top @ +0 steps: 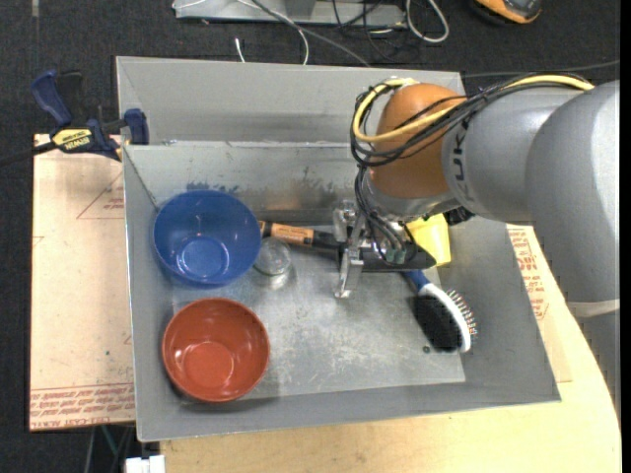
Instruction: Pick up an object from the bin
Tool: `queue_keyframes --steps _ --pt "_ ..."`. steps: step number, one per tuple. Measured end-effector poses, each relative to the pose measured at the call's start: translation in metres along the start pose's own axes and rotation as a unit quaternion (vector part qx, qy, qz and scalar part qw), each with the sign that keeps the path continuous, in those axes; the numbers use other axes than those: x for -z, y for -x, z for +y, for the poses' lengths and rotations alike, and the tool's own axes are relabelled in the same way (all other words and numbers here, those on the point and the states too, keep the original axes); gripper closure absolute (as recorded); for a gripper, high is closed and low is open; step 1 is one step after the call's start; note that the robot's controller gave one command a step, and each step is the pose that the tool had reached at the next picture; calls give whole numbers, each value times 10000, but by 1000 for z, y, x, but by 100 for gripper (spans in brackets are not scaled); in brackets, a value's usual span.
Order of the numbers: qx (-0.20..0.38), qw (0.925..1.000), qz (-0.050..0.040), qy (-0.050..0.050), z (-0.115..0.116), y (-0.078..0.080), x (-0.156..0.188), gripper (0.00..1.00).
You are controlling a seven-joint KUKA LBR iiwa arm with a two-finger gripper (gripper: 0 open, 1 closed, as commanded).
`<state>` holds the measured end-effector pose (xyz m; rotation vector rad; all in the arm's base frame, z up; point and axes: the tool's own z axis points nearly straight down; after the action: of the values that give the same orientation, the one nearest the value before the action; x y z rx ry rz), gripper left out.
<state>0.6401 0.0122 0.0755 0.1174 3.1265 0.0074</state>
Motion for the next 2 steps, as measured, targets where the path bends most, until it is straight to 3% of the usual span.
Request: queue_keyframes --steps 1,2 --pt "-662 9978 18 -8 -24 -23 55 0" --pt "-38 10000 -37 11 -3 -3 4 0"
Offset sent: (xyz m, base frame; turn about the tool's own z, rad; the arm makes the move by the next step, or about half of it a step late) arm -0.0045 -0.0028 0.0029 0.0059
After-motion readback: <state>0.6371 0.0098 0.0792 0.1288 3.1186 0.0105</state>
